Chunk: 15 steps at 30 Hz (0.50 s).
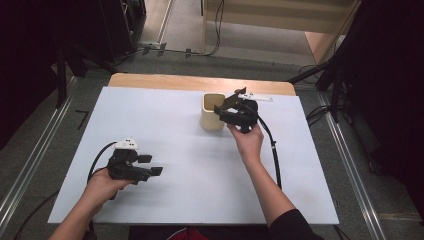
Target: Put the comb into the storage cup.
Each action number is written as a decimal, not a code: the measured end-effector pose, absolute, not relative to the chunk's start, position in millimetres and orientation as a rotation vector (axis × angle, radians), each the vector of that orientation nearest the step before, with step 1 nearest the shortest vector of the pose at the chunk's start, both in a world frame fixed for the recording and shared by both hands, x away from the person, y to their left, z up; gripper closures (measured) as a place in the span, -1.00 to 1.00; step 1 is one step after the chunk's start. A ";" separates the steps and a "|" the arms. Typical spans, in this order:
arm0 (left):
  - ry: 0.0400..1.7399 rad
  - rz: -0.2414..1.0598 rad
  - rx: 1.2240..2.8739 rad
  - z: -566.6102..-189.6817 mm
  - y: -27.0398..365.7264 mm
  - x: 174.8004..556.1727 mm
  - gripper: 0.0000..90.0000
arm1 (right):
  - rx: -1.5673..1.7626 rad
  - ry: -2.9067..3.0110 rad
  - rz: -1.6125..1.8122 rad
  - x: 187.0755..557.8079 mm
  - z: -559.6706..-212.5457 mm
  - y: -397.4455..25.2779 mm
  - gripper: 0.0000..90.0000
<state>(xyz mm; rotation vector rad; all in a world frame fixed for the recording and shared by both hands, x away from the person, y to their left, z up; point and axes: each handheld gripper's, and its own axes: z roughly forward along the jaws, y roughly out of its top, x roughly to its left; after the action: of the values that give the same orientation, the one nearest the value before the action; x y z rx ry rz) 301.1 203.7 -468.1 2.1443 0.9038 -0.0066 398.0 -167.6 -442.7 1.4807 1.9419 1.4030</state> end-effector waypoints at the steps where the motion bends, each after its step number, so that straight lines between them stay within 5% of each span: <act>1: 0.905 -0.007 2.144 -468.1 203.7 301.1 -0.31 | 1.486 1.946 1.403 397.0 -442.5 -167.8 -0.51; 15: 0.908 -0.009 2.147 -468.1 204.1 301.5 -0.31 | 1.490 2.055 1.438 380.0 -441.9 -176.4 -0.50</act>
<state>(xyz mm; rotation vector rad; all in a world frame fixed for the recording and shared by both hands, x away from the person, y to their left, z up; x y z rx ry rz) 301.5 204.1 -468.1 2.1472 0.9076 -0.0094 380.0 -176.4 -441.9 1.4896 2.0549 1.4376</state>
